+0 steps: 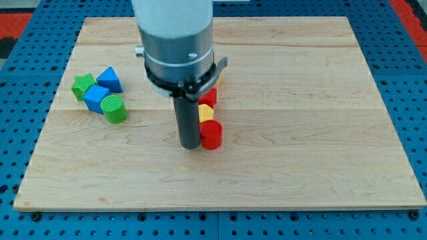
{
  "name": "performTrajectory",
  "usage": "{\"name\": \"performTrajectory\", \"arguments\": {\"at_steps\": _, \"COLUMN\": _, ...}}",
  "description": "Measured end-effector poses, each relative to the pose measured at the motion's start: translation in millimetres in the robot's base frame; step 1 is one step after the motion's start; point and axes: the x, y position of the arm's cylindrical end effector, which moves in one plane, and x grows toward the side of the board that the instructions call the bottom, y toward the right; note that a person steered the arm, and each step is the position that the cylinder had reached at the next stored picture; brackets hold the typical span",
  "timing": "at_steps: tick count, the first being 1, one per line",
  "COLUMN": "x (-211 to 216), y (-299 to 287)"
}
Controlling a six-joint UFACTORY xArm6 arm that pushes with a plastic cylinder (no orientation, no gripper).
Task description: Push the red circle up a bit
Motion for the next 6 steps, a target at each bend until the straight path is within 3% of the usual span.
{"name": "performTrajectory", "arguments": {"at_steps": 1, "x": 42, "y": 7}}
{"name": "performTrajectory", "arguments": {"at_steps": 2, "x": 59, "y": 52}}
{"name": "performTrajectory", "arguments": {"at_steps": 3, "x": 23, "y": 58}}
{"name": "performTrajectory", "arguments": {"at_steps": 4, "x": -9, "y": 19}}
{"name": "performTrajectory", "arguments": {"at_steps": 6, "x": -3, "y": -9}}
